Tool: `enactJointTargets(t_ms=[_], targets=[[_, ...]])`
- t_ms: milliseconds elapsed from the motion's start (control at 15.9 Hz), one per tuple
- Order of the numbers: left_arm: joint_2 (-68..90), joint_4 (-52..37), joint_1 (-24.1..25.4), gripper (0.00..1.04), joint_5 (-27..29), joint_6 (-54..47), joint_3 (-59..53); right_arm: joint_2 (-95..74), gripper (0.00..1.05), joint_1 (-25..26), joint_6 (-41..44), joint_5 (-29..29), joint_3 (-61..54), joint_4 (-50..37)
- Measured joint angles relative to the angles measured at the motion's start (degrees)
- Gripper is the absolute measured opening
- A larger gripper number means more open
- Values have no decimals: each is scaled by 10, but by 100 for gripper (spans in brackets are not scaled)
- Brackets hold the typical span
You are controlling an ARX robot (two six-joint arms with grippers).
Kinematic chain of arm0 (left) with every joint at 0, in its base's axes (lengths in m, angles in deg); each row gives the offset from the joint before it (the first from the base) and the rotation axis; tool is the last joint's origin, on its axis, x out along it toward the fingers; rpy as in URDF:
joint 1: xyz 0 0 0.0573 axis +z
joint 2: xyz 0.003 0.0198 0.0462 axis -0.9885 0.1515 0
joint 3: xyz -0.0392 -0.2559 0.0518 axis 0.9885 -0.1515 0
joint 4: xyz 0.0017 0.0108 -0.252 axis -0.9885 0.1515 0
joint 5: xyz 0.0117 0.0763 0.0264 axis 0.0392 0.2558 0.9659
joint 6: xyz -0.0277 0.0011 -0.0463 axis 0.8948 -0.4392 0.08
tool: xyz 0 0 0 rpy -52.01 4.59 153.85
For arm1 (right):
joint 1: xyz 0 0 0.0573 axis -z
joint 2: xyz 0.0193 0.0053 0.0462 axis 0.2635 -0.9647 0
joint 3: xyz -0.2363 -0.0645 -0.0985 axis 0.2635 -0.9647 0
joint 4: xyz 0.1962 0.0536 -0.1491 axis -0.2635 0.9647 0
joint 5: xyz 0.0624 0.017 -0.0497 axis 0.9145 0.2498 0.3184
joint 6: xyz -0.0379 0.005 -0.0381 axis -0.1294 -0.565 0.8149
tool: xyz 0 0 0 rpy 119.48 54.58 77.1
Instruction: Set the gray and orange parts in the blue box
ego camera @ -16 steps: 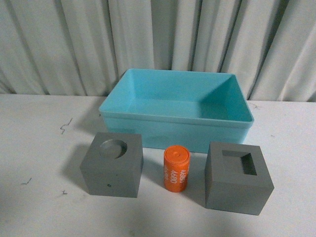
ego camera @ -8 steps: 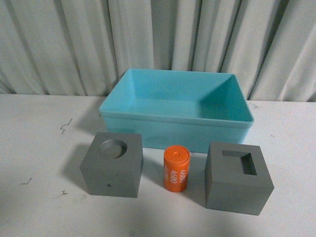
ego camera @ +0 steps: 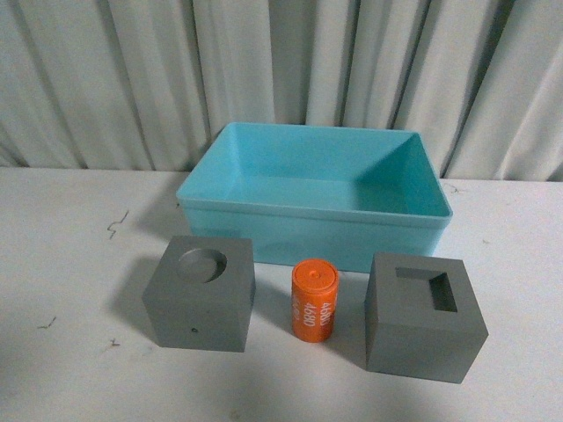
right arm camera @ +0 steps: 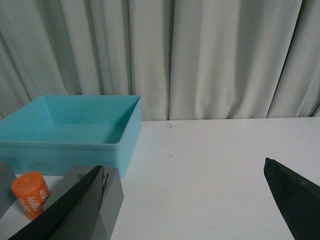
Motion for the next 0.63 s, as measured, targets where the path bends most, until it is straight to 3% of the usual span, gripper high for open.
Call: enactJointTargets(t_ms=[503,629], targets=[[0,0,0,98,0,0,0,0,98,0,0,0,0,0],[0,0,0,98,0,0,0,-8,98,-6,-11,-24,8,36]])
